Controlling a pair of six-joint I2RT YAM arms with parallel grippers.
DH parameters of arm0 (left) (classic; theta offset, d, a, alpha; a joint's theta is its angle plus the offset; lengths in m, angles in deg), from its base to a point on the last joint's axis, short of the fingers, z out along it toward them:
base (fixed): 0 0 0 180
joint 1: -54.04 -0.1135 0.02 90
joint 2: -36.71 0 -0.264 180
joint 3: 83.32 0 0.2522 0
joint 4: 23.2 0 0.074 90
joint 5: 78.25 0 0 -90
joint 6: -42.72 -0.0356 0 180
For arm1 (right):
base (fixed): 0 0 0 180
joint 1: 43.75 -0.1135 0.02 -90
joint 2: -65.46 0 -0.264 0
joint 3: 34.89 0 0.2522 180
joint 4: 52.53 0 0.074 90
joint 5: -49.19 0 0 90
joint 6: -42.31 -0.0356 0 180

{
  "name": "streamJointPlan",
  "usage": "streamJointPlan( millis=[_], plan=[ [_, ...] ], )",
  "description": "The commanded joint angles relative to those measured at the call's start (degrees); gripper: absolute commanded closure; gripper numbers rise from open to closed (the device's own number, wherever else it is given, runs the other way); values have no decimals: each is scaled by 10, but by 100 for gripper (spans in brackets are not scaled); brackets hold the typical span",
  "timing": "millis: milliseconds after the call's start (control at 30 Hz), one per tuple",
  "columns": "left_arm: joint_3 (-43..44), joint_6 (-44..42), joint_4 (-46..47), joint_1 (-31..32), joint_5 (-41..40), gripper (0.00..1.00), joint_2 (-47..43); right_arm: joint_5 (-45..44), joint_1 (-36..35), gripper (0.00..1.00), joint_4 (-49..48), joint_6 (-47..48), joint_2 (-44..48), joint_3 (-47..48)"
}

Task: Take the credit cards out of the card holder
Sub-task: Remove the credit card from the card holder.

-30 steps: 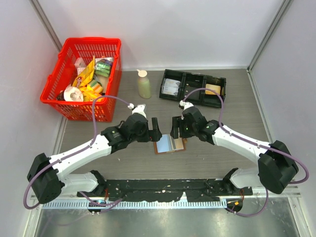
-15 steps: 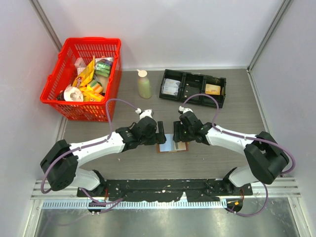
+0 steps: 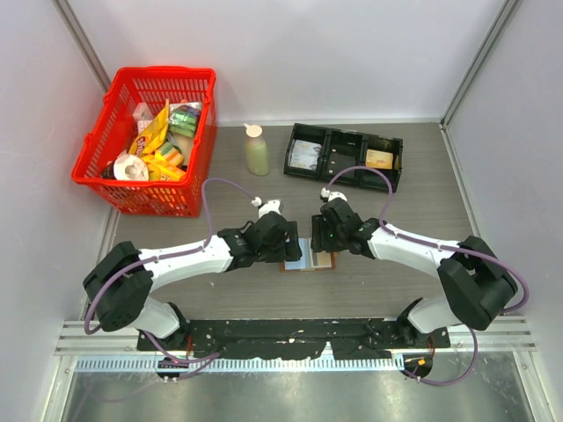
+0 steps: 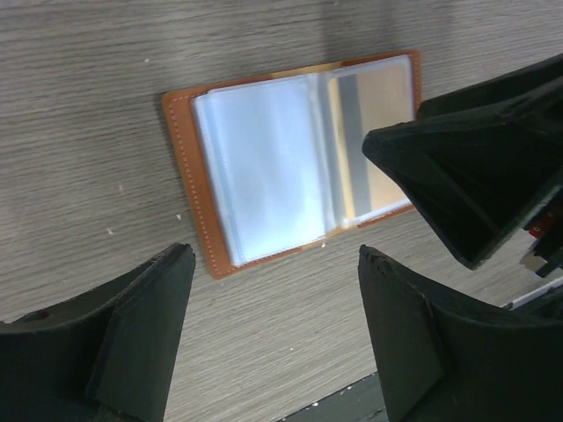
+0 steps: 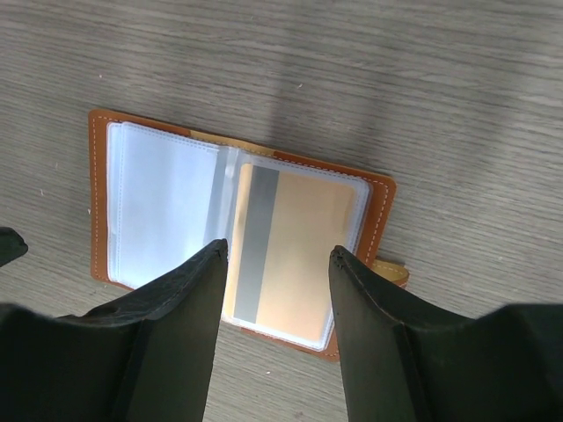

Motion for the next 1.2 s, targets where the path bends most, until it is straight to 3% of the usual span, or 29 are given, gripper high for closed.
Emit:
streamJointPlan(
  millis=[0,433,733,1167],
  plan=[
    [30,3,40,7,-8,24,8,-43,-1,46,16,0,26,14],
    [45,6,63,9,11,35,72,-57,-1,47,12,-8,20,-1],
    [43,12,57,10,13,63,101,-48,7,50,-6,-20,16,-19],
    [25,29,49,11,15,67,125,9,11,57,-37,-22,10,-30]
  ],
)
